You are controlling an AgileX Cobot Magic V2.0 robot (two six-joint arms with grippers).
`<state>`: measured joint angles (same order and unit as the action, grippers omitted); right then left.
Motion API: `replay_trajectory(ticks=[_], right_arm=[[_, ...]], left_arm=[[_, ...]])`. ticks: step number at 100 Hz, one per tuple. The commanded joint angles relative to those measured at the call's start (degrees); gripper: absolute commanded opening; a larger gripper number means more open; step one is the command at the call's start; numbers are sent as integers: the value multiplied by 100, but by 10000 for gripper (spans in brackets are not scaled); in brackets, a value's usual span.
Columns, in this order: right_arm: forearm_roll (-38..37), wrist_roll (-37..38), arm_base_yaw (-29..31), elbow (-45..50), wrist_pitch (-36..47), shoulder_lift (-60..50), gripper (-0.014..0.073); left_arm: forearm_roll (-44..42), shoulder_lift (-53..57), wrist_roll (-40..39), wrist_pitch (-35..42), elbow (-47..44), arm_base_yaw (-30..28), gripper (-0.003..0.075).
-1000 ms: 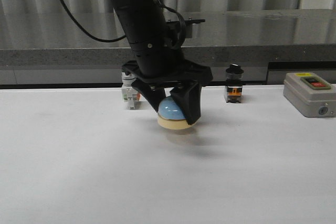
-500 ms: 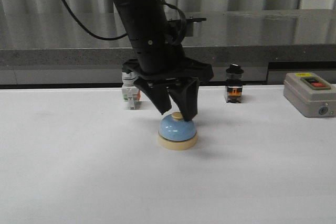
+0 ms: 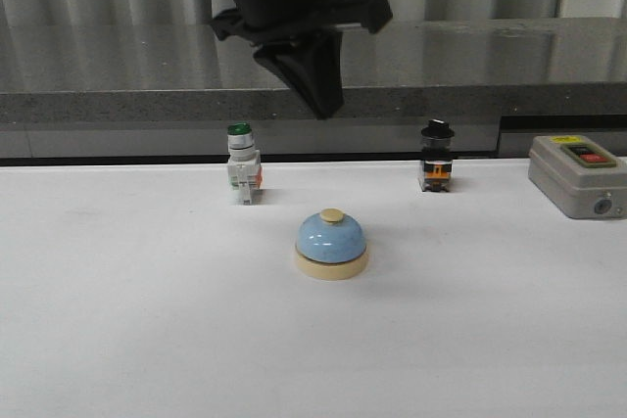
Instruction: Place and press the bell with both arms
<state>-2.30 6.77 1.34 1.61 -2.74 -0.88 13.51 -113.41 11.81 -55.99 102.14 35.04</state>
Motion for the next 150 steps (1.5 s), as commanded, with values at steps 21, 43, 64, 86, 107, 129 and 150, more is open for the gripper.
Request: replay_trajectory(ticks=[21, 43, 64, 86, 107, 129, 150], right_arm=[[-49, 1, 36, -11, 462, -53, -68], [-49, 1, 36, -11, 462, -53, -68], [-49, 1, 36, -11, 462, -53, -68], [-49, 1, 36, -11, 462, -53, -68], [-49, 1, 36, -11, 462, -53, -68], [-49, 1, 36, -11, 462, -53, -68], [-49, 1, 36, -11, 462, -53, -68]], left_arm=[[33, 1444, -96, 458, -544, -675, -19], [20, 2577, -96, 670, -1517, -1657, -19], [20, 3684, -96, 1112, -2599, -2501, -19], [20, 4794, -101, 1673, -3768, -3048, -19], [20, 5835, -101, 2433, -4867, -3135, -19], [72, 6843, -101, 3271, -5904, -3135, -19], [61, 7553, -43, 3286, -6575, -3145, -19]])
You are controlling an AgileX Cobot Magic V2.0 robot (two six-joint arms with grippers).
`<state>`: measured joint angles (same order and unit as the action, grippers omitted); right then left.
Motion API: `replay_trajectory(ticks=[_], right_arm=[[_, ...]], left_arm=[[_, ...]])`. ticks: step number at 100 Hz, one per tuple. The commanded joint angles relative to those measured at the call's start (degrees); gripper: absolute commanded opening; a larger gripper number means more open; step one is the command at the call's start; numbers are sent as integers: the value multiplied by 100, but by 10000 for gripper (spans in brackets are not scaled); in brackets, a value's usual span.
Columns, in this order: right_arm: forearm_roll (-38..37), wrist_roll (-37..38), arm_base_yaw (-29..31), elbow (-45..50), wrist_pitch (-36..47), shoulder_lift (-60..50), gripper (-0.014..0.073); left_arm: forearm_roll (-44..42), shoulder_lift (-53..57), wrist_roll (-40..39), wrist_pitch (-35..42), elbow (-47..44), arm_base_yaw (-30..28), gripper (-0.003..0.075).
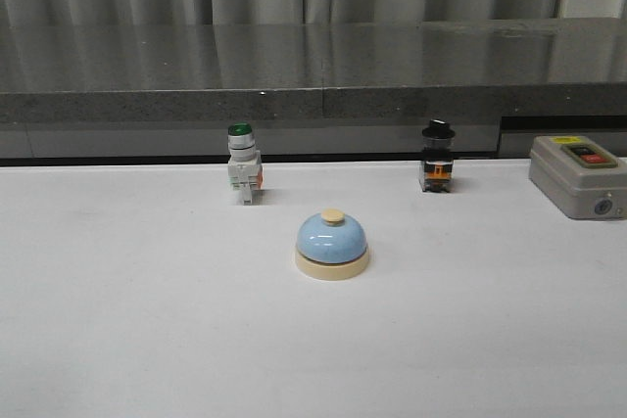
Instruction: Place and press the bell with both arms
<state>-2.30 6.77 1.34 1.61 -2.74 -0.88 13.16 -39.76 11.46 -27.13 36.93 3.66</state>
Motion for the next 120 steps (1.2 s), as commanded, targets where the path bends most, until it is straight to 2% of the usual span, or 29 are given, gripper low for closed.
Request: replay_trajectory(ticks=[1, 15, 27, 57, 74, 86, 100, 120], right_arm=[[-49, 1, 36, -11, 462, -53, -68], [-49, 1, 36, -11, 462, -53, -68], [-49, 1, 36, -11, 462, -53, -68], [-49, 1, 36, -11, 462, -53, -68], [-49, 1, 36, -11, 462, -53, -68], [-49, 1, 36, -11, 462, -53, -68], [-49, 1, 36, -11, 462, -53, -68], [-49, 1, 36, -11, 462, -53, -68]], left_arm=[[97, 218, -8, 400, -73, -8, -19], [97, 421, -18, 445, -387, -8, -19], [212, 590, -29, 776, -698, -8, -19], [212, 1323, -29, 2246, -1723, -8, -19], [212, 1858, -29, 2971, -2297, 232, -19], [-108, 2224, -175, 3042, -2611, 232, -19], [-1171, 2739, -1146, 3042, -2907, 213, -19], [-1231, 3586, -1146, 2956, -3383, 76, -19]])
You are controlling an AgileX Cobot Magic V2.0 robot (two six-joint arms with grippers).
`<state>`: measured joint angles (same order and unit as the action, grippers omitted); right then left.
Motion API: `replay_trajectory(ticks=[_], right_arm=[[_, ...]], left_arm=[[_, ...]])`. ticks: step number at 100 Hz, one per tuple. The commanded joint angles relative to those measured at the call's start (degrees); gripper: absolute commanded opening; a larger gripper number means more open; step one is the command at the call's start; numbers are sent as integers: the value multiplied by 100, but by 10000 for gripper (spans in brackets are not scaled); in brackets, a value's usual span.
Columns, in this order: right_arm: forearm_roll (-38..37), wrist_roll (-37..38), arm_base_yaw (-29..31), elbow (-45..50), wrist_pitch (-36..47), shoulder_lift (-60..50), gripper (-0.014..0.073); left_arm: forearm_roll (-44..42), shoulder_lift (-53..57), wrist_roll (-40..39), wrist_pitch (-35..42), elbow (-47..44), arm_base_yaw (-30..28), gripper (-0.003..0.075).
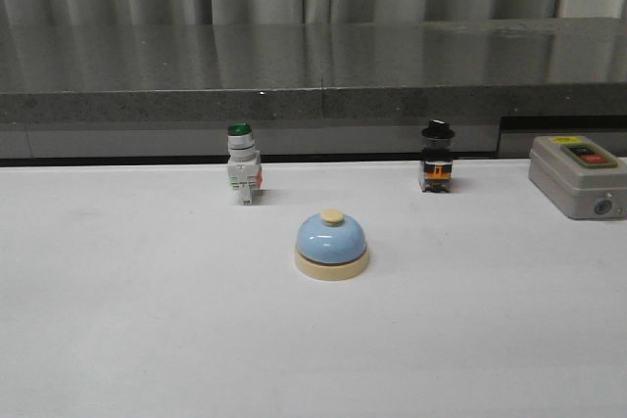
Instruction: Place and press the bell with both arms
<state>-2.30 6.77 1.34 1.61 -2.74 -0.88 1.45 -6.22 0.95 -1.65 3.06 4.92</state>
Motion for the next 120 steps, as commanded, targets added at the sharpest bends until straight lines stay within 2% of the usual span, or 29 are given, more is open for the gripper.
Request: replay_trajectory(ticks=[1, 15, 27, 120], right_arm=[[-49, 1, 36, -11, 462, -53, -68], [-49, 1, 36, -11, 462, -53, -68], [-49, 1, 36, -11, 463, -41, -68], [-49, 1, 36, -11, 463, -41, -68]], left_arm=[[-60, 264, -95, 395, -12, -63, -19], [-8, 886, -95, 406, -409, -126, -19], [69, 849, -95, 165, -437, -140, -19], [69, 849, -95, 165, -437, -140, -19]])
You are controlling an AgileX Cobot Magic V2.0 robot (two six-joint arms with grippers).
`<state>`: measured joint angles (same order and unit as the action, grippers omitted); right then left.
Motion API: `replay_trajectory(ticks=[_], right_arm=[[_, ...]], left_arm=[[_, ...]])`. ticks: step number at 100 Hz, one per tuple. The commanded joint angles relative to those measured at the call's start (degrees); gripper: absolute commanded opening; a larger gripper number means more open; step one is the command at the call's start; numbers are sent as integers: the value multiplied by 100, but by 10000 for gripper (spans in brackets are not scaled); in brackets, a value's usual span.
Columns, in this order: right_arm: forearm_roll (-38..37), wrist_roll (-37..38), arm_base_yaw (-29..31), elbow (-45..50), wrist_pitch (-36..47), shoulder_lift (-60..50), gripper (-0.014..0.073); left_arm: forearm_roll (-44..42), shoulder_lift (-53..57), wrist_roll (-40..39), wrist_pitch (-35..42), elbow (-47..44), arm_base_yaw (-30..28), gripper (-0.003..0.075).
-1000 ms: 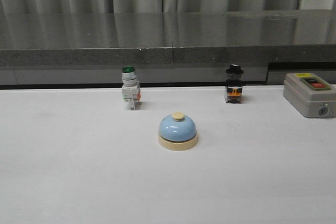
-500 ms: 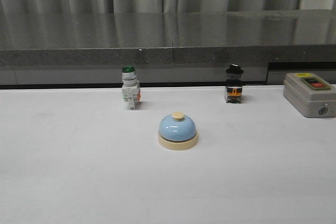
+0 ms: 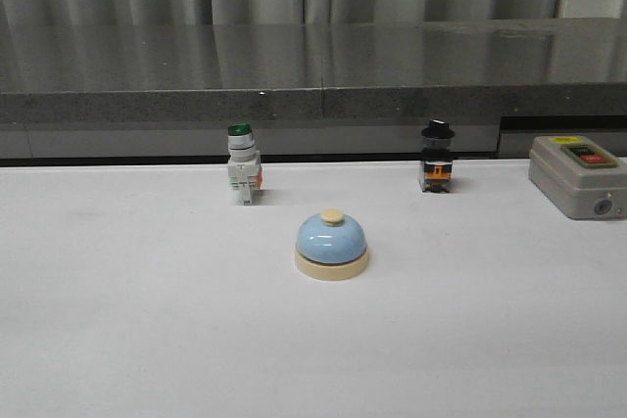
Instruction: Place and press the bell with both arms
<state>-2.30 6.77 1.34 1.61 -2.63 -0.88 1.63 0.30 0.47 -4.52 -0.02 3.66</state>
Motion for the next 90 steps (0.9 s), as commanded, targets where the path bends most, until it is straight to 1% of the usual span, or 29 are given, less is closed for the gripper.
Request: replay_trajectory(ticks=[1, 11, 23, 37, 49, 66, 80, 90], right_arm=[[-49, 1, 36, -11, 452, -41, -68], [-49, 1, 36, -66, 365, -10, -68], [-49, 1, 36, -484, -316, 184, -68], [-49, 1, 36, -1301, -1215, 724, -68], [-49, 1, 36, -2099, -1671, 1323, -68], [-49, 1, 36, -3004, -1861, 2131, -68], [-81, 1, 36, -3431, -1508, 2773, -68], [-81, 1, -46, -3773, -1647, 3336, -68]], left_arm=[[51, 197, -47, 452, -130, -13, -19], [51, 197, -47, 452, -130, -13, -19], [51, 197, -47, 452, -130, -13, -19], [51, 197, -47, 452, -130, -13, -19], [51, 197, -47, 452, -130, -13, -19], [51, 197, -47, 452, -130, -13, -19], [51, 197, -47, 452, -130, -13, -19], [51, 197, -47, 452, -130, -13, -19]])
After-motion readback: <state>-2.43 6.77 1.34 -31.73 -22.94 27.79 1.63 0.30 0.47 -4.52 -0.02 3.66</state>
